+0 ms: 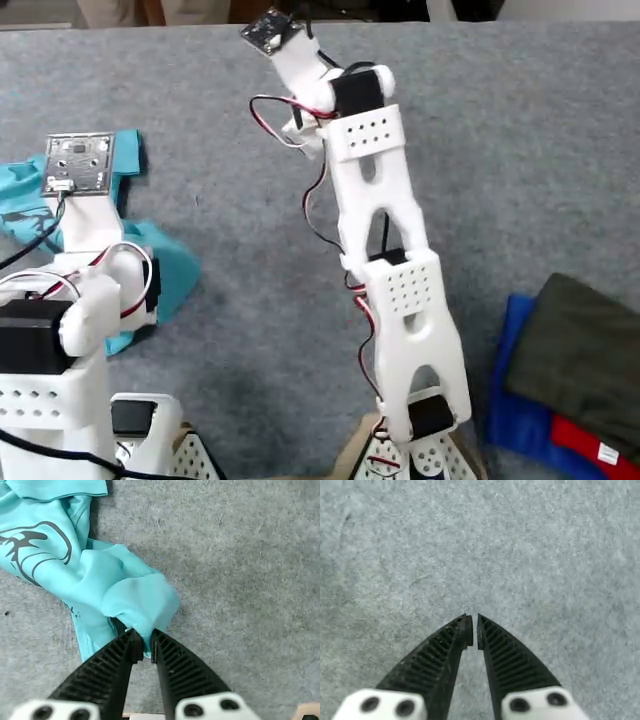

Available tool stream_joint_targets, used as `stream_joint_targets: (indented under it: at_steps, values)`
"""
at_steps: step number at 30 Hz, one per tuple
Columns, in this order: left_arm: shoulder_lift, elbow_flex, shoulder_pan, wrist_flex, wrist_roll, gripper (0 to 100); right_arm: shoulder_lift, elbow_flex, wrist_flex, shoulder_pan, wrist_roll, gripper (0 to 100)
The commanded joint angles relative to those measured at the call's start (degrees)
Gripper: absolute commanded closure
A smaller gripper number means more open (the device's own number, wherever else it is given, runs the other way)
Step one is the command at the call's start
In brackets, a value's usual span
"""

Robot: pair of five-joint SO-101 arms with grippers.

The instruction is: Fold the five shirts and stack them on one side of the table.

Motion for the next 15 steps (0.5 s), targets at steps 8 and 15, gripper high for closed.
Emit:
stream_joint_targets:
  at_steps: [8, 15]
  values:
    - [-11.0, 1.1, 0.2, 0.3, 5.3, 72, -0.9, -2.8, 0.4, -7.5, 1.0, 86.4]
    - [-21.3, 1.6, -11.6, -1.5, 6.2, 72, -0.2, -2.7, 0.1, -16.8, 1.0, 76.9]
